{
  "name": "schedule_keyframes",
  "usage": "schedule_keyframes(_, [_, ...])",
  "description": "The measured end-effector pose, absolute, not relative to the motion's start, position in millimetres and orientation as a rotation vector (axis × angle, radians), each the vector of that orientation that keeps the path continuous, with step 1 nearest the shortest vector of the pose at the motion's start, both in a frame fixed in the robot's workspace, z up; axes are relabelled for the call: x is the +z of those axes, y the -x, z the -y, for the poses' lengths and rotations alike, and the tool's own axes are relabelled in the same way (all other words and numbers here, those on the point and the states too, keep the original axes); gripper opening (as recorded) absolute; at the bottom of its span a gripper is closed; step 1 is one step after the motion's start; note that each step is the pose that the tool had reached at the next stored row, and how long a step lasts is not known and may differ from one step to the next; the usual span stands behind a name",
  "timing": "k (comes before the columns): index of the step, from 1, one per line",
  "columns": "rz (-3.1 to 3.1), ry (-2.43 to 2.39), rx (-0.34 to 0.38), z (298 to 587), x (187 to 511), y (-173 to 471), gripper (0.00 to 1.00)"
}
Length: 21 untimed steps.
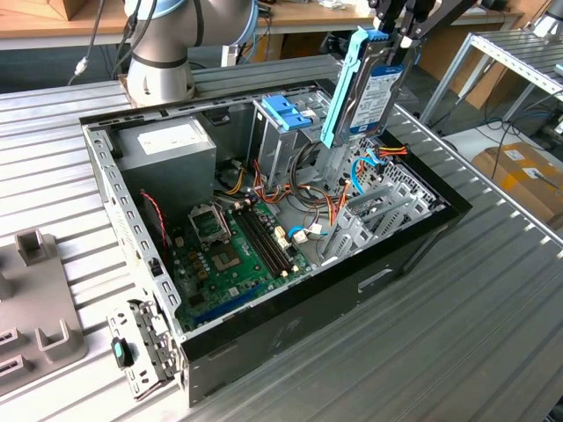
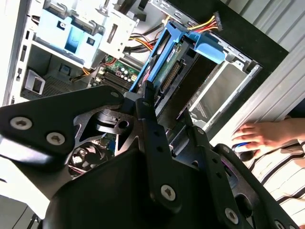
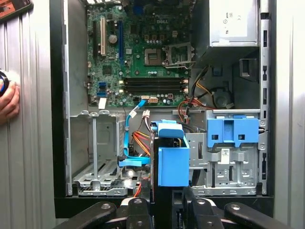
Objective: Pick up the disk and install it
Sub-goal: 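Pick up the disk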
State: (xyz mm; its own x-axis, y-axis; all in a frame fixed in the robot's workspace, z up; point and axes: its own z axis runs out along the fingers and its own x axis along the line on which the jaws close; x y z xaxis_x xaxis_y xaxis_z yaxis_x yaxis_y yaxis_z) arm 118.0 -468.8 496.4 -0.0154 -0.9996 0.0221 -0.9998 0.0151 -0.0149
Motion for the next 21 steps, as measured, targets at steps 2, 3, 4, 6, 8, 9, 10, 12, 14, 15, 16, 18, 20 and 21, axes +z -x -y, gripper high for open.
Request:
schedule_keyframes(2, [2.234, -2.200, 0.042, 473.1, 496.4, -118.0, 0.35])
schedule_keyframes(3, [2.233, -2.200, 0.043, 475.1, 496.4, -118.1, 0.35])
schedule_keyframes(4, [2.233, -2.199, 0.044, 476.9, 496.4, -118.1, 0.35])
schedule_keyframes(6, [2.233, -2.199, 0.044, 477.9, 496.4, -118.1, 0.35])
schedule_keyframes(8, [2.233, -2.199, 0.044, 479.8, 496.4, -118.1, 0.35])
schedule_keyframes(9, [2.233, -2.199, 0.044, 480.0, 496.4, -118.1, 0.35])
schedule_keyframes(10, [2.233, -2.199, 0.044, 480.1, 496.4, -118.1, 0.35])
schedule_keyframes(12, [2.233, -2.199, 0.044, 480.6, 496.4, -118.1, 0.35])
schedule_keyframes(14, [2.233, -2.199, 0.044, 481.2, 496.4, -118.1, 0.35])
schedule_keyframes(15, [2.233, -2.199, 0.044, 481.7, 496.4, -118.1, 0.35])
schedule_keyframes(16, [2.233, -2.199, 0.044, 482.2, 496.4, -118.1, 0.35])
schedule_keyframes(18, [2.233, -2.199, 0.044, 483.6, 496.4, -118.1, 0.35])
schedule_keyframes(20, [2.233, -2.199, 0.044, 485.0, 496.4, -118.1, 0.35])
schedule_keyframes(21, [2.233, -2.199, 0.044, 485.5, 496.4, -118.1, 0.35])
